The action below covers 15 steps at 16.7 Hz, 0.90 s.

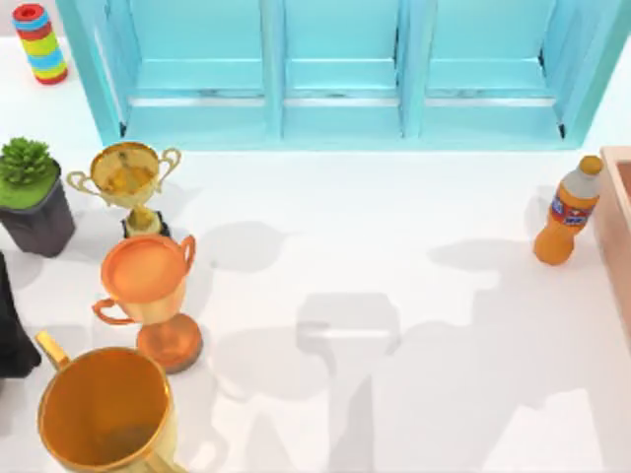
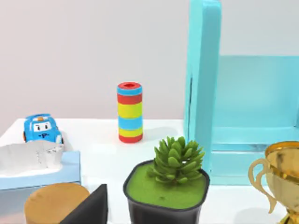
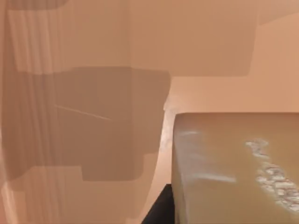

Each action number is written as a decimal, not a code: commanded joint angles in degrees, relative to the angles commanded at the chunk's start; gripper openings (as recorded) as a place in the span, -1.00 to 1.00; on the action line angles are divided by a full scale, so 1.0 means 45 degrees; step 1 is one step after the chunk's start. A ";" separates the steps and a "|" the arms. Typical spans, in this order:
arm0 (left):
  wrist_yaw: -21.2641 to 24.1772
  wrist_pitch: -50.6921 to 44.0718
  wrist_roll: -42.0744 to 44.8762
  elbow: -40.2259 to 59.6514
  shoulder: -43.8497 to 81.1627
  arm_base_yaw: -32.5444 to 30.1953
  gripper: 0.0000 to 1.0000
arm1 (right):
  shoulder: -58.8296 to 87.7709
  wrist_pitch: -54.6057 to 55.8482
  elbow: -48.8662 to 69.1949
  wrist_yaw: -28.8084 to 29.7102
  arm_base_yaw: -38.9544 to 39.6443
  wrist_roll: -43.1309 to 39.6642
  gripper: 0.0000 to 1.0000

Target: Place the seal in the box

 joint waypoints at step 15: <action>0.0000 0.0000 0.0000 0.0000 0.0000 0.0000 1.00 | 0.0000 0.0000 0.0000 0.0000 0.0000 0.0000 1.00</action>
